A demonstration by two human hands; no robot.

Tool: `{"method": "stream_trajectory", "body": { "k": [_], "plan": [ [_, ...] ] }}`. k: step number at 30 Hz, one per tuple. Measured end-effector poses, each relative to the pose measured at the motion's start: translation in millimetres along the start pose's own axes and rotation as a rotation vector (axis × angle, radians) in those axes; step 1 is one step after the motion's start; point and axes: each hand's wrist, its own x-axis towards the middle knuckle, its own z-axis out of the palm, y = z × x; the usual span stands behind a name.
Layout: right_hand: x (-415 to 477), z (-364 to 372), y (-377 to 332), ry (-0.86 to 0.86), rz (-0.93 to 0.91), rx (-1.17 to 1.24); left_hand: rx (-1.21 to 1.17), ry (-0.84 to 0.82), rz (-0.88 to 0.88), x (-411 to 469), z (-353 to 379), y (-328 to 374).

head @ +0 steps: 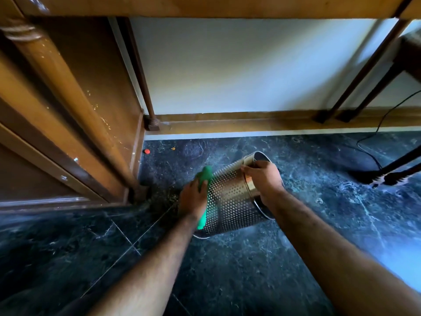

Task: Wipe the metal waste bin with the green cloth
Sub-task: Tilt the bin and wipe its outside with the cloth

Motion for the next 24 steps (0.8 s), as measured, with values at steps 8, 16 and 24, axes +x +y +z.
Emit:
{"method": "stream_trajectory", "body": {
  "k": [8, 16, 24],
  "plan": [
    [-21, 7, -4, -0.24, -0.251, -0.196, -0.371, -0.291, -0.365, 45, -26, 30],
    [-21, 9, -17, -0.319, -0.359, -0.405, -0.532, -0.128, 0.081, 36, -41, 120],
    [-24, 23, -15, -0.211, -0.184, -0.07, -0.46, -0.055, -0.123, -4, -11, 28]
  ]
}}
